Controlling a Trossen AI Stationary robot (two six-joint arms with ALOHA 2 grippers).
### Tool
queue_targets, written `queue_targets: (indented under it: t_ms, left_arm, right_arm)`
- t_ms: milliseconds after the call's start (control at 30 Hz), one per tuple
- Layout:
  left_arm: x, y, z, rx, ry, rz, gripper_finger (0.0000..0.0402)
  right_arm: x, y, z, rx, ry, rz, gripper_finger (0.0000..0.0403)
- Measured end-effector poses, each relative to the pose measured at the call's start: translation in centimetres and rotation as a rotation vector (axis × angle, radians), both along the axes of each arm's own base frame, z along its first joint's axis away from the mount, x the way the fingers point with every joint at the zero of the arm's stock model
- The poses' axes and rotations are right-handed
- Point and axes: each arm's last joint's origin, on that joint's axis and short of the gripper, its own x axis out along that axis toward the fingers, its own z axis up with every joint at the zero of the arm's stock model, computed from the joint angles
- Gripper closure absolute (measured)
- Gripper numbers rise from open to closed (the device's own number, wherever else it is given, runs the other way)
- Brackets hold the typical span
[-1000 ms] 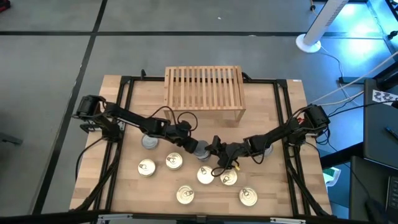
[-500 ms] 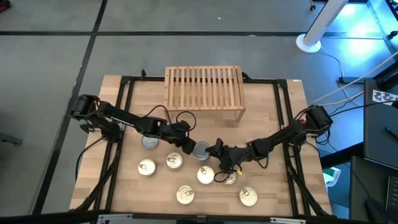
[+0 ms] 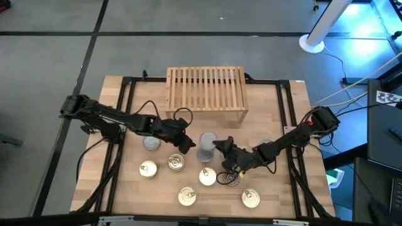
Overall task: Stack canned seafood by type on shelf
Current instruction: Put the green tuna can on the shelf
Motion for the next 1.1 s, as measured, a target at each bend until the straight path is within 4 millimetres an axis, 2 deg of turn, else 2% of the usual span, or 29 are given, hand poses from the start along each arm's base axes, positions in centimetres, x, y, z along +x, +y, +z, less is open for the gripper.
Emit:
queue_targets:
  t_ms: [100,267,500,700,833,967,1100]
  left_arm:
    - [-0.2,0.0,0.6,0.007,-0.027,-0.007,0.04]
    - [-0.5,0.1,1.5,0.025,-0.087,-0.021,0.04]
    - [0.1,0.1,3.3,0.137,-0.286,-0.081,0.04]
    - [0.6,0.7,5.3,0.319,-0.505,-0.091,0.04]
    - [0.8,1.7,6.7,0.501,-0.631,-0.002,0.04]
    - [0.7,3.6,7.8,0.701,-0.695,0.109,0.04]
    - [1.0,5.7,8.1,0.759,-0.692,0.182,0.04]
  right_arm:
    - [-0.1,0.0,1.0,-0.01,-0.043,-0.063,0.0265]
    - [-0.6,0.2,4.2,0.034,-0.137,-0.07,0.0265]
    - [-2.8,-2.2,9.3,0.084,-0.248,-0.122,0.0265]
    - [-4.6,-6.5,11.7,0.08,-0.197,-0.127,0.0265]
    - [-5.3,-10.0,12.5,0.072,-0.166,-0.156,0.0265]
    - [-5.6,-13.7,12.9,0.045,-0.142,-0.199,0.0265]
    - [-5.8,-17.0,12.7,0.084,-0.126,-0.168,0.0265]
